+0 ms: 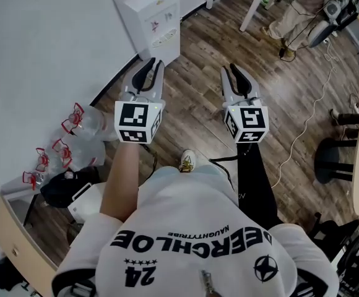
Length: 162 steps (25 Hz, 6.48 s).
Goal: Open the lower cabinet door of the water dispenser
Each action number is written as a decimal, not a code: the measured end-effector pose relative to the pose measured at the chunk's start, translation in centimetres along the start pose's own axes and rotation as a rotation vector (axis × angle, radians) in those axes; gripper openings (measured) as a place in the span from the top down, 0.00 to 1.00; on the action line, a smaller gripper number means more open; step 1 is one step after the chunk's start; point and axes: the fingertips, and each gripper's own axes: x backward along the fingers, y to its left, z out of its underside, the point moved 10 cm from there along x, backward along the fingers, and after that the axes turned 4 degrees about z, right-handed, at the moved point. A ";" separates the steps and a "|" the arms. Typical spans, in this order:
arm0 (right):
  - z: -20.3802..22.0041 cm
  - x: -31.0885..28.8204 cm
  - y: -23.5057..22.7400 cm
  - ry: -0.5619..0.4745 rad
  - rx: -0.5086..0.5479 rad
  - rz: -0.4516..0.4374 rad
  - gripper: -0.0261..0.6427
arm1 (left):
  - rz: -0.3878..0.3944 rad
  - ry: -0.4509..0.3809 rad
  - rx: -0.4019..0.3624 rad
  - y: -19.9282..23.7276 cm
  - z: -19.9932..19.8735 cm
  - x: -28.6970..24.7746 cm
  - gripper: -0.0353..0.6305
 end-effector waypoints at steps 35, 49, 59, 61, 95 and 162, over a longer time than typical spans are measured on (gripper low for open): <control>-0.5 -4.8 -5.6 -0.038 0.043 -0.017 0.87 | -0.003 -0.047 -0.037 0.4 -1.9 -6.3 0.86; 1.1 -11.3 -6.0 -0.021 0.071 -0.041 0.87 | -0.023 -0.095 -0.054 4.1 -0.8 -11.0 0.86; 1.5 -20.6 -7.0 -0.054 0.067 -0.071 0.87 | 0.010 -0.090 -0.094 9.1 -0.5 -18.8 0.86; 1.3 -23.1 -7.8 -0.059 0.041 -0.065 0.87 | 0.026 -0.084 -0.101 10.4 -0.8 -20.9 0.86; 0.6 -47.8 -13.5 0.085 0.036 0.052 0.87 | 0.200 -0.016 -0.037 27.3 -0.8 -46.2 0.86; 2.0 -77.3 -29.0 0.092 0.146 -0.466 0.87 | -0.269 0.063 0.079 31.1 0.5 -67.5 0.86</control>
